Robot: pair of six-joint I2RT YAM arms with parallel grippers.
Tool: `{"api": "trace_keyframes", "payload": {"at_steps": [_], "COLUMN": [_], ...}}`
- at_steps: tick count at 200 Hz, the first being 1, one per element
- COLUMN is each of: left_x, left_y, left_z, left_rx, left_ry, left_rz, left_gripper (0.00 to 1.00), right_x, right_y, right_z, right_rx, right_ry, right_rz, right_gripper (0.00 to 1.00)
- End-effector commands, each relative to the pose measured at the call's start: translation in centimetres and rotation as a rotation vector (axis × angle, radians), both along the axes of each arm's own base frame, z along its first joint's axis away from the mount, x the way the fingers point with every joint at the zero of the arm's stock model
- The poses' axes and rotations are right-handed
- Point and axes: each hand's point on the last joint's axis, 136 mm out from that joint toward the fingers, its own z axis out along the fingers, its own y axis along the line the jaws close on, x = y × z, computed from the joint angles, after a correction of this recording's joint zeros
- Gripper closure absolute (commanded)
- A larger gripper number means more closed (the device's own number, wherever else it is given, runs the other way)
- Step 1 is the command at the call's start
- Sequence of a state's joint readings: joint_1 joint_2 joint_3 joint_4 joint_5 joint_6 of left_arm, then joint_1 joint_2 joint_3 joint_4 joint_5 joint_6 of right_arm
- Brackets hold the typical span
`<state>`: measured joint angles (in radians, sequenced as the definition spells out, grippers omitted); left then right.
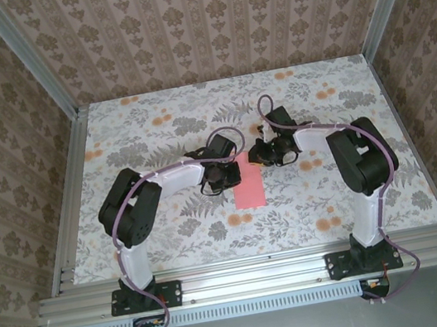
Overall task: Fold a paper plane with a square sheet of paper (pick it up from the middle)
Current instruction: Fold the square sheet of paper in half at the center of the table.
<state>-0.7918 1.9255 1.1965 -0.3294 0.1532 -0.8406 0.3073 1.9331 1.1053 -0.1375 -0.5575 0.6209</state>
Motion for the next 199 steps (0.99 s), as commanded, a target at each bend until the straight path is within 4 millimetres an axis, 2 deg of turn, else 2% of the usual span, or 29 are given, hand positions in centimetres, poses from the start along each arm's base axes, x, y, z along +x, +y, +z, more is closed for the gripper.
{"api": "trace_keyframes", "payload": {"at_steps": [1,24,34,46,82,101,126,152,164,179,199], "left_x": [-1.5,-1.6,-1.6,-1.6,-1.7,-1.6,-1.7,-1.6,-1.7,-1.7,-1.8], "left_y": [1.9,1.9,1.9,1.9,2.1,2.0,2.0,2.0,2.1,2.1,2.1], "left_z": [-2.1,-2.0,-2.0,-1.9,-2.0,-2.1,-2.0,-2.0,-2.0,-2.1,-2.1], "left_rx": [0.101,0.1,0.099,0.101,0.108,0.106,0.104,0.104,0.105,0.108,0.108], "left_ry": [0.055,0.054,0.053,0.053,0.055,0.056,0.056,0.055,0.054,0.057,0.059], "left_rz": [-0.014,-0.014,-0.016,-0.017,-0.021,-0.019,-0.021,-0.018,-0.017,-0.017,-0.019], "left_gripper": [0.98,0.98,0.98,0.98,0.98,0.98,0.98,0.98,0.98,0.98,0.98], "right_x": [-0.6,-1.3,-1.3,-1.0,1.0,1.7,1.6,0.4,0.1,0.1,1.0], "right_y": [-0.6,-1.5,-1.8,-1.8,-0.9,-0.7,-1.0,-1.8,-2.1,-2.3,-2.0], "right_z": [-2.4,-4.4,-4.5,-3.8,0.6,1.0,-1.3,-4.1,-4.8,-4.7,-2.7], "right_rx": [-0.032,-0.074,-0.082,-0.076,-0.039,-0.035,-0.057,-0.098,-0.116,-0.118,-0.092], "right_ry": [0.055,0.087,0.092,0.081,-0.005,-0.019,0.023,0.083,0.099,0.098,0.061], "right_rz": [-0.006,-0.03,-0.039,-0.041,-0.024,-0.019,-0.022,-0.04,-0.043,-0.046,-0.044], "right_gripper": [0.83,0.84,0.84,0.83,0.83,0.83,0.83,0.83,0.84,0.84,0.83]}}
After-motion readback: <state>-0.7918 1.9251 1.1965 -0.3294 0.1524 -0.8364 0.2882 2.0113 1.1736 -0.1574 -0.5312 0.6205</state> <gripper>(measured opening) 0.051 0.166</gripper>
